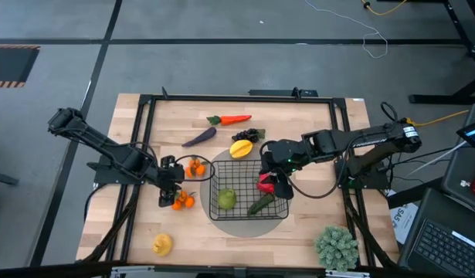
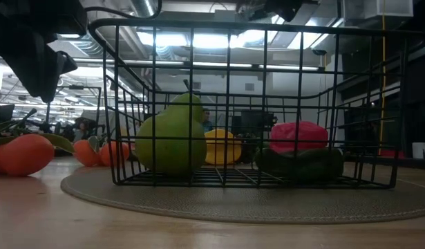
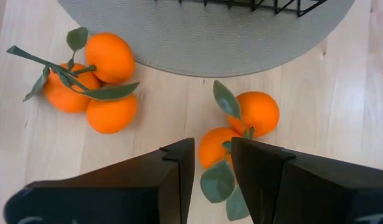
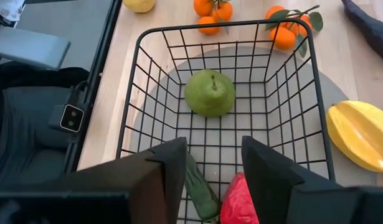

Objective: Build produce basket
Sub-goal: Put the yellow pear into the black wire basket

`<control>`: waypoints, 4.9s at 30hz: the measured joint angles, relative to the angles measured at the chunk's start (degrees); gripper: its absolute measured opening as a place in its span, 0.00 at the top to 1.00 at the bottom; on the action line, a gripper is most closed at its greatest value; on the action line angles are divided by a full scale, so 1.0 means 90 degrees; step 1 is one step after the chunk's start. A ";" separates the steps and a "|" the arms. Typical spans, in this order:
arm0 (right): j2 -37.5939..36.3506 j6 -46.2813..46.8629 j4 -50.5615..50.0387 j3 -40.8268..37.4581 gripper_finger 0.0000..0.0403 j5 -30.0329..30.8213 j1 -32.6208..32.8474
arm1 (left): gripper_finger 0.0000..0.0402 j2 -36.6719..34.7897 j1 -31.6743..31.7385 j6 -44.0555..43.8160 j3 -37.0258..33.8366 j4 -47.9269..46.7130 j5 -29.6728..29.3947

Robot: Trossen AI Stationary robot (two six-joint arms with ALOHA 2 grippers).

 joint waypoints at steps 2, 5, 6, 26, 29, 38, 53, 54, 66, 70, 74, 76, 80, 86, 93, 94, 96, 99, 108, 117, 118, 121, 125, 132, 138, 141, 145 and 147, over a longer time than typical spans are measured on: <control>0.0000 -0.0004 0.0000 0.0000 0.65 0.0000 0.0000 | 0.77 0.0000 -0.0002 -0.0051 0.0000 -0.0001 -0.0043; 0.0000 -0.0130 -0.0002 0.0000 0.65 0.0000 -0.0001 | 0.77 0.0000 -0.0002 -0.0332 0.0000 0.0000 -0.0125; 0.0000 -0.0159 0.0000 0.0000 0.65 0.0000 -0.0002 | 0.77 0.0000 -0.0002 -0.0430 0.0000 0.0001 -0.0138; 0.0000 0.1085 -0.0573 -0.0010 0.65 -0.0004 0.0098 | 0.77 0.0000 0.0000 -0.0832 -0.0002 -0.0001 0.1091; 0.0000 0.1365 -0.0571 -0.0010 0.65 0.0000 0.0185 | 0.77 -0.0033 -0.0015 -0.0908 -0.0007 0.0087 0.1427; 0.0000 0.2182 -0.0510 -0.0010 0.65 0.0919 0.0595 | 0.77 -0.0058 -0.1068 -0.1125 0.0271 0.1055 0.2245; 0.0002 0.3896 -0.0512 -0.0010 0.65 0.2136 0.1410 | 0.77 -0.0036 -0.3675 -0.2330 0.0364 0.1184 0.0541; 0.0002 0.3995 -0.0509 -0.0010 0.65 0.2207 0.1459 | 0.77 -0.0007 -0.3778 -0.2330 0.0364 0.1191 0.0332; 0.0002 0.5007 -0.0082 -0.0010 0.65 0.2673 0.1811 | 0.77 0.1248 -0.4290 -0.2282 0.0364 0.1497 -0.0005; 0.0005 0.5063 0.0129 -0.0010 0.65 0.2672 0.1895 | 0.77 0.1485 -0.4362 -0.2282 0.0364 0.1524 0.0025; 0.0005 0.5050 0.0393 -0.0010 0.65 0.2751 0.1967 | 0.77 0.1408 -0.4359 -0.2279 0.0364 0.1526 0.0025; 0.0005 0.5049 0.0518 -0.0010 0.65 0.2930 0.2021 | 0.77 0.1319 -0.4358 -0.2279 0.0364 0.1548 0.0023; 0.0005 0.5049 0.0666 -0.0010 0.65 0.3265 0.2141 | 0.77 0.1256 -0.4387 -0.2277 0.0363 0.1841 0.0059; 0.0075 0.5049 0.0692 -0.0009 0.65 0.3487 0.2325 | 0.77 0.1256 -0.4486 -0.1973 0.0364 0.2452 0.0167; 0.0358 0.5159 0.0771 -0.0007 0.65 0.3487 0.2477 | 0.77 0.1287 -0.4488 -0.1268 0.0363 0.2572 -0.0321; 0.0407 0.5189 0.0768 -0.0007 0.65 0.3480 0.2487 | 0.77 0.1308 -0.4488 -0.1160 0.0363 0.2568 -0.0426; 0.0488 0.5192 0.0765 -0.0007 0.65 0.3434 0.2513 | 0.77 0.1328 -0.4488 -0.0986 0.0362 0.2561 -0.0618; 0.0570 0.5192 0.0770 -0.0007 0.65 0.3318 0.2526 | 0.77 0.1326 -0.4488 -0.0946 0.0362 0.2573 -0.0696; 0.0615 0.5214 0.0774 -0.0007 0.65 0.3102 0.2524 | 0.77 0.1326 -0.4490 -0.0992 0.0362 0.2576 -0.0652; 0.0614 0.5216 0.0780 -0.0007 0.65 0.2931 0.2533 | 0.77 0.1326 -0.4488 -0.0999 0.0362 0.2578 -0.0607; 0.0614 0.5216 0.0787 -0.0007 0.65 0.2931 0.2533 | 0.77 0.1326 -0.4488 -0.1001 0.0364 0.2576 -0.0566; 0.0614 0.5216 0.0787 -0.0007 0.65 0.2933 0.2533 | 0.77 0.1326 -0.4488 -0.1014 0.0364 0.2576 -0.0448; 0.0614 0.5190 0.0787 -0.0007 0.65 0.2933 0.2533 | 0.77 0.1326 -0.4488 -0.1014 0.0363 0.2577 -0.0451; 0.0614 0.5182 0.0787 -0.0007 0.65 0.2931 0.2533 | 0.77 0.1480 -0.4488 -0.1327 0.0363 0.2583 -0.0661; 0.0614 0.5175 0.0784 -0.0007 0.65 0.2931 0.2533 | 0.77 0.1850 -0.4488 -0.1349 0.0364 0.2619 -0.0602; 0.0612 0.5170 0.0782 -0.0007 0.65 0.2931 0.2533 | 0.77 0.1880 -0.4488 -0.1351 0.0364 0.2621 -0.0604; 0.0612 0.5165 0.0782 -0.0007 0.65 0.2933 0.2535 | 0.77 0.1882 -0.4488 -0.1349 0.0364 0.2622 -0.0603; 0.0612 0.5165 0.0782 -0.0007 0.65 0.2933 0.2533 | 0.77 0.1882 -0.4488 -0.1348 0.0364 0.2621 -0.0601</control>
